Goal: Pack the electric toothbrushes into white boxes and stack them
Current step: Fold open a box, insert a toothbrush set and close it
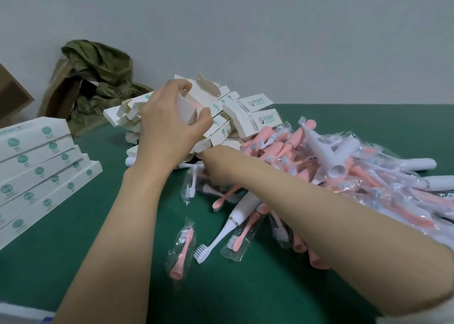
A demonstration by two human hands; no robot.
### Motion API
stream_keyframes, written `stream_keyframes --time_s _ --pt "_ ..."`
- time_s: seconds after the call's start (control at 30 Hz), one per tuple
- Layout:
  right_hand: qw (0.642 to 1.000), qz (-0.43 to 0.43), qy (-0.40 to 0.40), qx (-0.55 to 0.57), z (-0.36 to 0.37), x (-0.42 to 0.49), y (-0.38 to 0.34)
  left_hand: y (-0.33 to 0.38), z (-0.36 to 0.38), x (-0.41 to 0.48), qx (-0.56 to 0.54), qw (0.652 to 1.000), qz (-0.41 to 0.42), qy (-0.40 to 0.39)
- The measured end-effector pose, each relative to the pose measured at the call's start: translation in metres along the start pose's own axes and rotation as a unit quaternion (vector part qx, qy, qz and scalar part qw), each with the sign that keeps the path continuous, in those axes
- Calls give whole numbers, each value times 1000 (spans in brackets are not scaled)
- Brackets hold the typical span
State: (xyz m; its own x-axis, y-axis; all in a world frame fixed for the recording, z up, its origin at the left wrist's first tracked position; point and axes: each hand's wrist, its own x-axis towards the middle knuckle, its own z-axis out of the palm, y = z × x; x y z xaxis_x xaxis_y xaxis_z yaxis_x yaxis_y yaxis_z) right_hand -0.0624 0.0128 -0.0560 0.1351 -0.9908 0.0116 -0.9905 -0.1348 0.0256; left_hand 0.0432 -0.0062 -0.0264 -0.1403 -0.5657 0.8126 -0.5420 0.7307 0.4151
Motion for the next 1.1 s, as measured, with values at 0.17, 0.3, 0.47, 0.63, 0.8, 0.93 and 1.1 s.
stream_keyframes --time_s 0.17,0.3,0.47,0.63,0.8,0.93,1.1 --pt "993 28 19 115 -23 -16 27 2 2 -2 7 1000 10 -3" --pt "903 90 127 400 -52 -34 58 3 4 -5 -2 1000 1 -25" --pt "652 101 329 675 -66 -49 73 8 10 -10 3 996 30 -83" --pt "772 10 297 562 -78 -64 62 9 16 -9 17 992 57 -110" --pt "920 51 299 248 -72 -63 56 8 18 -12 -4 993 21 -113" --pt "921 4 341 190 -70 -61 54 6 24 -14 -13 992 28 -125" --pt "941 12 317 117 -70 -57 47 4 25 -13 -29 991 32 -126"
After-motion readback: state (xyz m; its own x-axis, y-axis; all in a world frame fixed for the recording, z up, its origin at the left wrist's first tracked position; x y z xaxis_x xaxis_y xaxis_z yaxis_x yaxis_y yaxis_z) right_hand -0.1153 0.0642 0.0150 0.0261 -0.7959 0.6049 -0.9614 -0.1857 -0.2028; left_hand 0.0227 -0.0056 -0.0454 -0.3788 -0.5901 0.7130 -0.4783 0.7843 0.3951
